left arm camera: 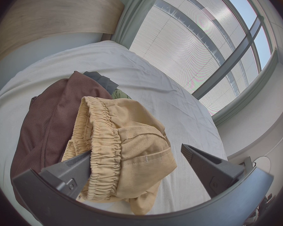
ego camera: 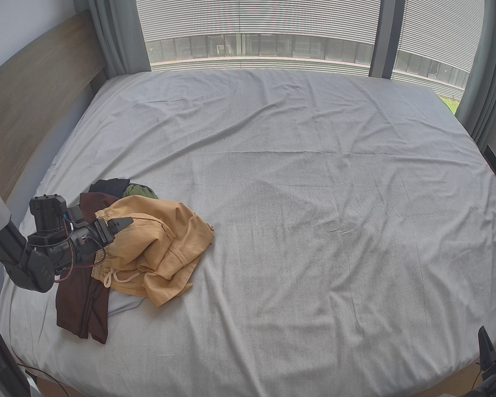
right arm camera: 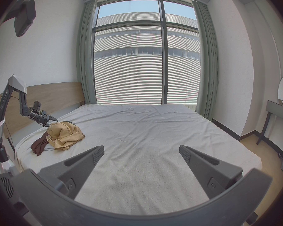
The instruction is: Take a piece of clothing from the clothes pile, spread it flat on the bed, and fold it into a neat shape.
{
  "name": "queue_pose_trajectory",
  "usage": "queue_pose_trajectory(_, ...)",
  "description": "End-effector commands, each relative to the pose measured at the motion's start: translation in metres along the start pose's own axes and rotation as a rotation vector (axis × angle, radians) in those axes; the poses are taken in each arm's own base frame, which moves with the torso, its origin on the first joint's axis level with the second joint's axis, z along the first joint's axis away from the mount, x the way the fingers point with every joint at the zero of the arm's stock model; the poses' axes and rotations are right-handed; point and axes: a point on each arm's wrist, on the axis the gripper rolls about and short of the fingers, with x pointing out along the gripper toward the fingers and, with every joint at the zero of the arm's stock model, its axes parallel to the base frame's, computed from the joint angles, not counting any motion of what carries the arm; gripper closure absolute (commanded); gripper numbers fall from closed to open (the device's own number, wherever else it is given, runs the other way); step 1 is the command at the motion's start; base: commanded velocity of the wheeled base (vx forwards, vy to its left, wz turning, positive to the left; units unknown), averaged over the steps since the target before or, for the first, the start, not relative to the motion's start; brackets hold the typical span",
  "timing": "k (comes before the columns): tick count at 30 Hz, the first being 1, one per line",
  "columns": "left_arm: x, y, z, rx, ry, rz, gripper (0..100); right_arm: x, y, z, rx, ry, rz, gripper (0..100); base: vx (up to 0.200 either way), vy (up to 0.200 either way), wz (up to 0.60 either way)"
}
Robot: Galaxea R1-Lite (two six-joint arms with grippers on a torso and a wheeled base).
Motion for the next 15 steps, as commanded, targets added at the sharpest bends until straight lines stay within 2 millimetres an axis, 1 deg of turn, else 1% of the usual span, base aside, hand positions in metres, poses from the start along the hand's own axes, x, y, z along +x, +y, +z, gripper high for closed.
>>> queue_pose_trajectory(1,0.0035,-0.002,-0.0013,0.003,0.005,-0.008,0,0.0,0.0,-0.0053,0.0,0.002,0.001,0,0.0,0.0,0.0)
queue_pose_trajectory(4,0.0059,-0.0029,0.0,0.007,-0.002,-0.015,0,0.0,0.0,-0.0053,0.0,0.002,0.0,0,0.0,0.0,0.0)
queue_pose_trajectory(5,0.0075,-0.0019,-0.0009,0.006,-0.001,-0.014,100,0.0,0.0,-0.0053,0.0,0.002,0.001,0,0.0,0.0,0.0)
queue_pose_trajectory(15,0.0134,0.0004,-0.0073,0.011,0.004,-0.021,100,0.0,0.0,-0.0053,0.001,0.002,0.0,0,0.0,0.0,0.0)
